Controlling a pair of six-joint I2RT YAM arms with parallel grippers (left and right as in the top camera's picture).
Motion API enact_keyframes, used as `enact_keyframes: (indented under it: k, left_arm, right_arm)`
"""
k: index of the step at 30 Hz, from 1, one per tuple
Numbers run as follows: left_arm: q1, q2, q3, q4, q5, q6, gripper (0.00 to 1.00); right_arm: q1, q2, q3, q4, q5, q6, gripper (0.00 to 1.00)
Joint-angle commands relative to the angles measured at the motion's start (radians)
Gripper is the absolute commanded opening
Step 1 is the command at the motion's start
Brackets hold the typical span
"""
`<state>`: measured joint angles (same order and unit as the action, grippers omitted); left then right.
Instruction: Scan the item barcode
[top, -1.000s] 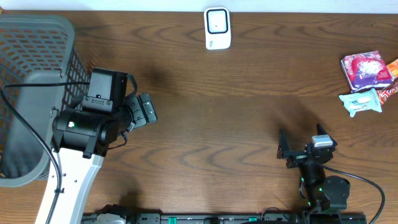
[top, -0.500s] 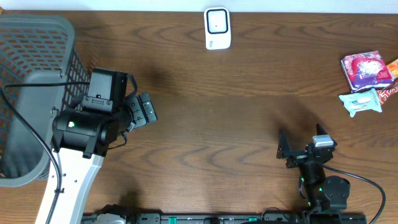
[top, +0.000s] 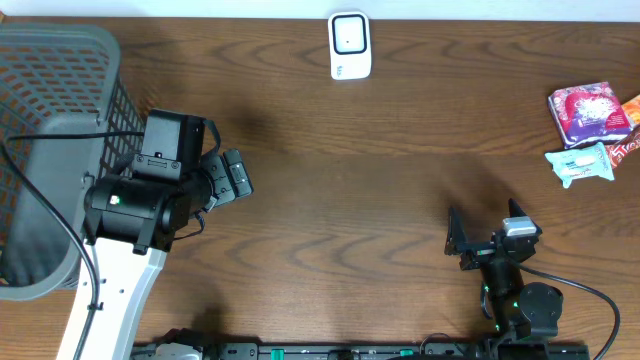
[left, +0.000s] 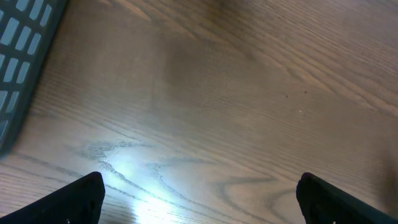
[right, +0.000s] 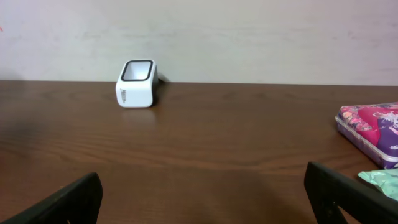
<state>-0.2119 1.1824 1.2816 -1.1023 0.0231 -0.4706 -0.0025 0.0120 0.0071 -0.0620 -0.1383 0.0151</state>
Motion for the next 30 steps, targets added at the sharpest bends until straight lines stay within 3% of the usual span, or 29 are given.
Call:
enact_keyframes:
  k: [1, 14, 20, 23, 30]
  left_arm:
    - [0.004, 0.002, -0.002, -0.005, -0.010, 0.006, 0.98]
    - [0.003, 0.000, -0.008, -0.015, -0.008, 0.003, 0.98]
    - [0.002, -0.055, -0.129, -0.002, 0.010, 0.003, 0.98]
    - [0.004, -0.131, -0.267, 0.097, 0.002, 0.003, 0.98]
    - [0.004, -0.423, -0.739, 0.646, 0.002, 0.016, 0.98]
  right_arm:
    - [-0.003, -0.006, -0.002, -0.004, -0.002, 0.014, 0.99]
    - [-0.003, -0.006, -0.002, -0.003, -0.002, 0.014, 0.99]
    - [-0.003, -0.006, -0.002, -0.003, -0.002, 0.014, 0.99]
    - [-0.003, -0.006, -0.002, -0.003, -0.002, 0.014, 0.99]
    - [-0.003, -0.006, -0.002, -0.003, -0.002, 0.014, 0.99]
